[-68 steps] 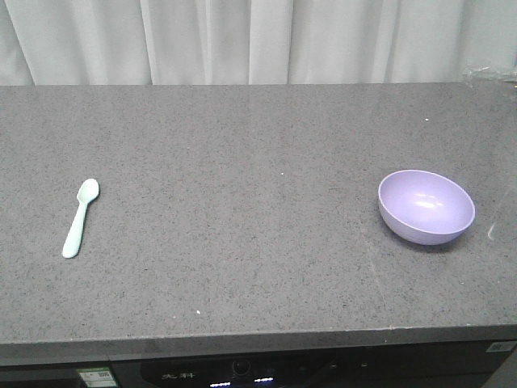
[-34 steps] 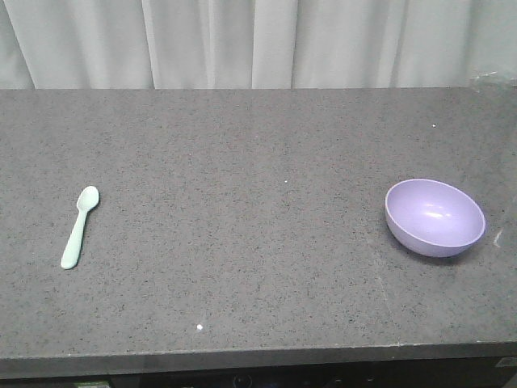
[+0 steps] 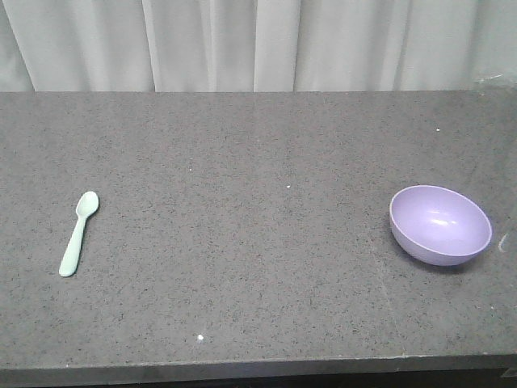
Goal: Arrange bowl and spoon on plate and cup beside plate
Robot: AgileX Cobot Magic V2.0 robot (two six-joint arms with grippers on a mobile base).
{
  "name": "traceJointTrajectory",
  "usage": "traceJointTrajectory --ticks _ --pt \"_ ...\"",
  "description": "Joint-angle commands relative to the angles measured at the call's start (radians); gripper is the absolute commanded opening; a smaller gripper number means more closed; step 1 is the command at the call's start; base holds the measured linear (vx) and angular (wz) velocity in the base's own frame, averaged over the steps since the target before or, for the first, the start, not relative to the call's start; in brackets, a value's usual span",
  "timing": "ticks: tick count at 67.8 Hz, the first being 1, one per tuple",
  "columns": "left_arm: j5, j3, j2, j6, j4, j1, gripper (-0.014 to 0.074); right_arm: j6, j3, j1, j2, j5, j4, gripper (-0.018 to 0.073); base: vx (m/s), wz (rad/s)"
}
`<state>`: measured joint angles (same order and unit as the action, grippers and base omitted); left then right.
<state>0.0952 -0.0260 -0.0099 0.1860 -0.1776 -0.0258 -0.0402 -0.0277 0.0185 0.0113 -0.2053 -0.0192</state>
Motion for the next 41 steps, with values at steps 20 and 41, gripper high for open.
traceJointTrajectory --ticks 20,41 --pt "-0.069 0.008 -0.015 -0.006 -0.002 -0.001 0.0111 0.009 -0.004 -0.005 0.010 0.073 -0.003 -0.0003 0.02 0.00" --pt "-0.069 0.008 -0.015 -0.006 -0.002 -0.001 0.0111 0.009 -0.004 -0.005 0.010 0.072 -0.003 -0.0003 0.00 0.00"
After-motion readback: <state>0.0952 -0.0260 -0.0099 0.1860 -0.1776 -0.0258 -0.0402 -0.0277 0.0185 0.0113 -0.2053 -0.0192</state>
